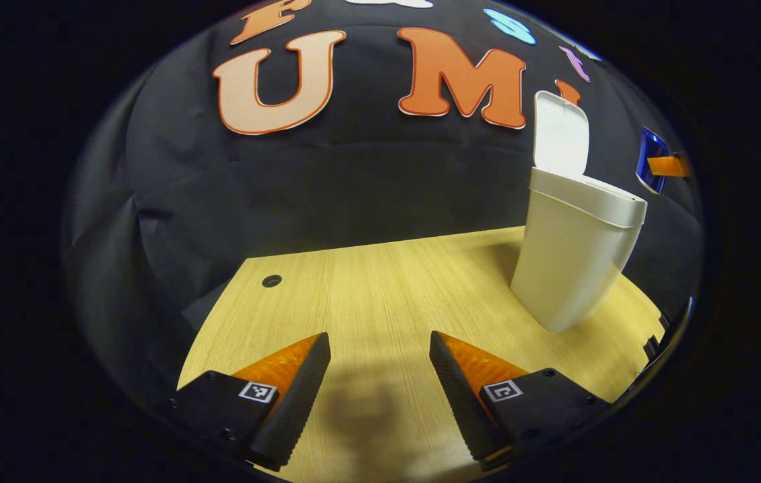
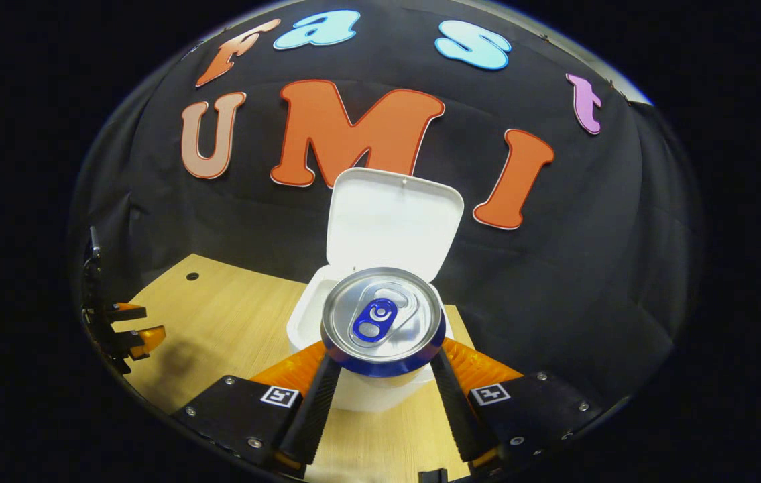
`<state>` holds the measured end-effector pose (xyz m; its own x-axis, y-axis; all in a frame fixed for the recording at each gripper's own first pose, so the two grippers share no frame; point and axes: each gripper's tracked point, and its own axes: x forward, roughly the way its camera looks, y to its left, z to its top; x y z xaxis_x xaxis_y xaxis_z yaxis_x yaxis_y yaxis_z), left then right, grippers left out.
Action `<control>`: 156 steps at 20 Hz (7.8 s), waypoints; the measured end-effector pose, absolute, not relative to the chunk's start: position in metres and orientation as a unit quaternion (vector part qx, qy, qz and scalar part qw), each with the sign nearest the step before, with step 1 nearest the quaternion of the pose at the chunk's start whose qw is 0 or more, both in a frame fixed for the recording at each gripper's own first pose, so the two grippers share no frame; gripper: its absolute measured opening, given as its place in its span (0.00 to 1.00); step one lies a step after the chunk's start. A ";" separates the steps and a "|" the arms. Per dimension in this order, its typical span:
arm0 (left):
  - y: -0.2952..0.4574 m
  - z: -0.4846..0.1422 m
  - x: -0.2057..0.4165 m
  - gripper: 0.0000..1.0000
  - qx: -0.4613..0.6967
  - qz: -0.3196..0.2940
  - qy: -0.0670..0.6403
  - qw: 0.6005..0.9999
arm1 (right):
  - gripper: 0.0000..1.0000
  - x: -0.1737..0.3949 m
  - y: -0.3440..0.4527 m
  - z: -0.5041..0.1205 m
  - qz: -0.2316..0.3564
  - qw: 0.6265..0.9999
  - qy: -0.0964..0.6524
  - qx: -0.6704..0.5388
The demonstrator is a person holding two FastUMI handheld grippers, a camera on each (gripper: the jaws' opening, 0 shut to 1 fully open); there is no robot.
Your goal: Press the lid of the desktop garbage bin to open it, pick up the crumpled paper on the desktop and throw it into the bin, then pick up the pop can on the desktop and drop it into the bin, and finally close the garbage bin lid.
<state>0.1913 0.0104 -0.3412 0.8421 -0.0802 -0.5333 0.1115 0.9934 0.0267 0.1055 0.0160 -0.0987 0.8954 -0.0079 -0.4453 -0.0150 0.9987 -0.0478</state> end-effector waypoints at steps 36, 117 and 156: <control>0.090 -0.353 0.123 0.96 0.008 0.076 0.310 0.948 | 0.82 0.210 0.015 -0.155 0.020 0.960 0.280 0.024; 0.094 -0.449 0.135 0.95 -0.051 0.058 0.422 0.903 | 0.84 0.142 0.033 -0.167 0.149 0.859 0.489 -0.012; -0.016 -0.078 0.142 0.95 0.026 -0.060 0.088 0.994 | 0.91 0.024 0.122 -0.107 0.056 0.992 0.102 0.038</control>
